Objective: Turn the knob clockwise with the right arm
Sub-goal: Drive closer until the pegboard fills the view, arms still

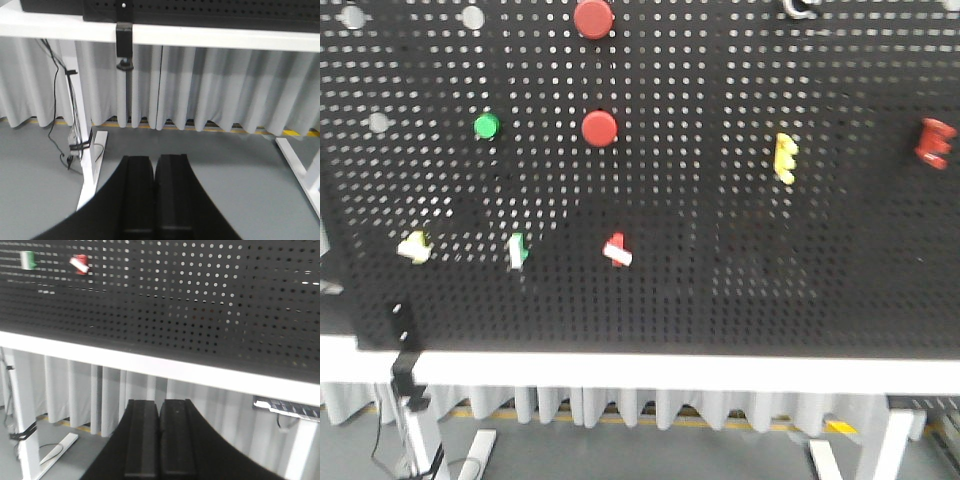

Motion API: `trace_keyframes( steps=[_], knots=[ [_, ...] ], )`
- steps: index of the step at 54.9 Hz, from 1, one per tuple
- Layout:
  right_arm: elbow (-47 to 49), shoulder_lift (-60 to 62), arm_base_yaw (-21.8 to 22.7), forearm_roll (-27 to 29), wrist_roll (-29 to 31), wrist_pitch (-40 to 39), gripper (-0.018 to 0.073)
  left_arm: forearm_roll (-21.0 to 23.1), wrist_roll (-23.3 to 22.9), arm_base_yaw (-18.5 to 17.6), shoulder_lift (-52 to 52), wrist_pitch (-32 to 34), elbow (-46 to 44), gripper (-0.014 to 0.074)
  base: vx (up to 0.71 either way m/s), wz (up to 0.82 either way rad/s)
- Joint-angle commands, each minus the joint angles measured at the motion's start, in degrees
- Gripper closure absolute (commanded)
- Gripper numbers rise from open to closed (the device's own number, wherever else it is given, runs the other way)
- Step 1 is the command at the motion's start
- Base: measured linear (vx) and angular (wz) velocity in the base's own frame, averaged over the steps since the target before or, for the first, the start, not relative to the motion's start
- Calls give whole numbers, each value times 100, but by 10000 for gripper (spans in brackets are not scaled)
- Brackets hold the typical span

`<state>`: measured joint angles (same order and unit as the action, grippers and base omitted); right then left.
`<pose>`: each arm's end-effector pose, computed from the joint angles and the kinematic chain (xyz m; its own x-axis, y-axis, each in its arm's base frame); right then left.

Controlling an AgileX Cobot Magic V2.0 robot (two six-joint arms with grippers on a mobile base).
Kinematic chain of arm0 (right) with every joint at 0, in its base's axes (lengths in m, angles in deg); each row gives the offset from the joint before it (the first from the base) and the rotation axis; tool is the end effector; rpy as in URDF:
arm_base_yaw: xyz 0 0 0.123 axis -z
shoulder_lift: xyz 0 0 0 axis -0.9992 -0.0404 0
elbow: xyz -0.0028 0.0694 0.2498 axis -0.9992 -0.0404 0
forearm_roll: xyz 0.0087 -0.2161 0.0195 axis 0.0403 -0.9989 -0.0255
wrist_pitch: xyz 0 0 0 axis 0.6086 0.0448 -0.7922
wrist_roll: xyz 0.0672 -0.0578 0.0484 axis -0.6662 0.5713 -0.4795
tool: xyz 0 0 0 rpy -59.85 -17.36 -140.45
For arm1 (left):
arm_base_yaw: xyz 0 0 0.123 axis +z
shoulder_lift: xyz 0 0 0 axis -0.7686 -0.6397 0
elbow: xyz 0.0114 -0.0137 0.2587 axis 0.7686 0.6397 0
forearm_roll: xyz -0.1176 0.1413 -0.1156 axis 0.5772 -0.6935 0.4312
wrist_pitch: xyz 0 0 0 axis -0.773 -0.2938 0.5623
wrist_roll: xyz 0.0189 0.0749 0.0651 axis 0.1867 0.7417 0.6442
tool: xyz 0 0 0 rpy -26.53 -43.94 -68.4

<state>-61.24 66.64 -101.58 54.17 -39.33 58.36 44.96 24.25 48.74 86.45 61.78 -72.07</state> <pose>0.0559 0.0140 0.1975 0.0140 -0.0734 -0.9972 -0.2420 0.9674 -0.0746 0.0529 -0.0054 0.1681 -0.2902 -0.0657 -0.9547 0.0429 0.9958 -0.0815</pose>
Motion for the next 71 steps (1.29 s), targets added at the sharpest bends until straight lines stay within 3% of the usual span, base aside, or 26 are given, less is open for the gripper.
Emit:
trace_keyframes(
  steps=[1, 31, 63, 67, 71],
  knots=[
    [-32, 64, 29, -44, 40, -482, 568, 37, -27, 12, 57, 492, 57, 603, 37, 2],
    [-32, 64, 29, -44, 40, -482, 568, 37, -27, 12, 57, 492, 57, 603, 29, -4],
    [-32, 64, 29, -44, 40, -482, 568, 37, -27, 12, 57, 492, 57, 603, 8, -3],
    [-18, 64, 29, -44, 54, -562, 568, 37, -27, 12, 57, 492, 57, 603, 0, 0],
    [50, 64, 29, 6, 13, -1144, 568, 37, -27, 12, 57, 492, 57, 603, 0, 0]
  ],
)
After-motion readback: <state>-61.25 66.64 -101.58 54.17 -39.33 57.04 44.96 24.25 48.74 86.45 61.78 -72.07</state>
